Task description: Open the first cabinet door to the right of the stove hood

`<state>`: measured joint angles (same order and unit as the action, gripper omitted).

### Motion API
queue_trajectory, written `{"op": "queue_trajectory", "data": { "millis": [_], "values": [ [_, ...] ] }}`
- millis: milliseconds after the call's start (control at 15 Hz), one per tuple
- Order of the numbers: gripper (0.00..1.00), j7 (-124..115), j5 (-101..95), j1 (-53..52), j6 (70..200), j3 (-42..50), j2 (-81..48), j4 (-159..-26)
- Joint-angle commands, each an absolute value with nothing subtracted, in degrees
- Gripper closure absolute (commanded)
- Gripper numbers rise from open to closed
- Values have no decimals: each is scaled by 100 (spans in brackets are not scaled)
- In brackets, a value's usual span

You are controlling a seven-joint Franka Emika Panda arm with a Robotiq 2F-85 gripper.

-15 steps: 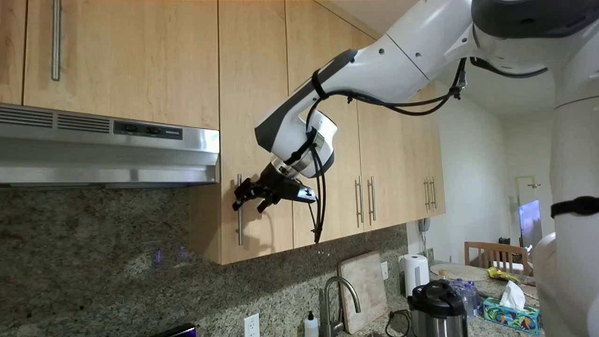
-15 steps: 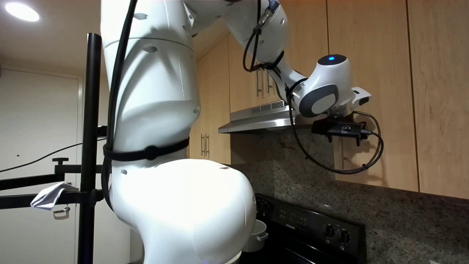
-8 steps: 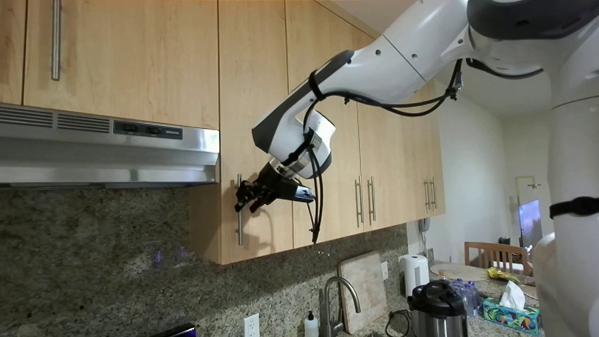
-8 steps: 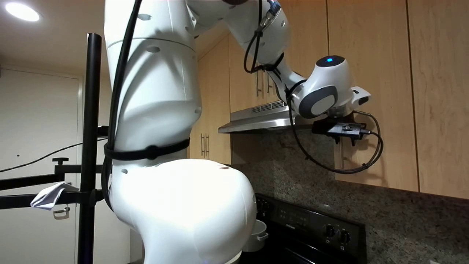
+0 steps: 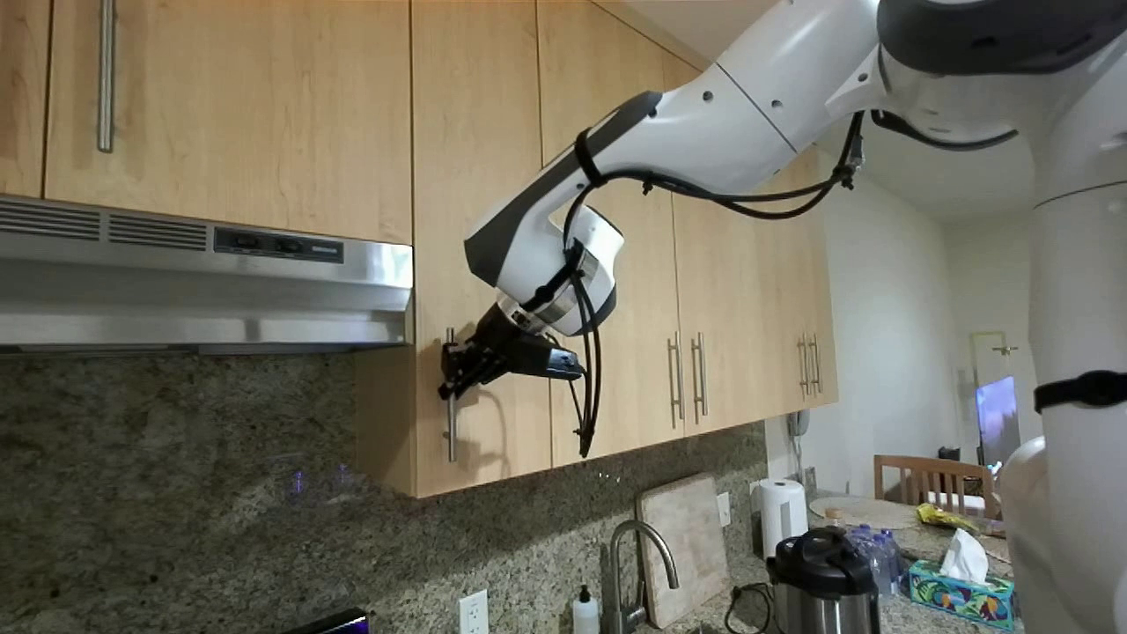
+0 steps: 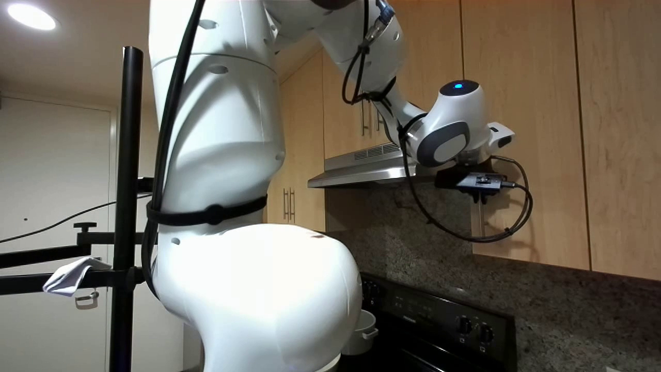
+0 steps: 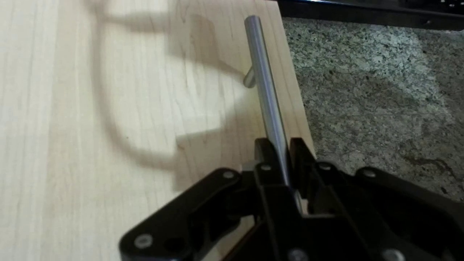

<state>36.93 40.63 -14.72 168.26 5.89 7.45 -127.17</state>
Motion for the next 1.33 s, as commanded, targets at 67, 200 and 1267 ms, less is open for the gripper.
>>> {"op": "queue_trajectory", "data": {
  "millis": [67, 200, 1267],
  "values": [
    [92, 3470, 3931, -1452, 17062, 508, 644, -12651],
    [92, 3471, 3940, -1460, 17030, 507, 705, -12705],
    [92, 3790, 4171, -1579, 16905, 442, 1644, -13577]
  ]
}}
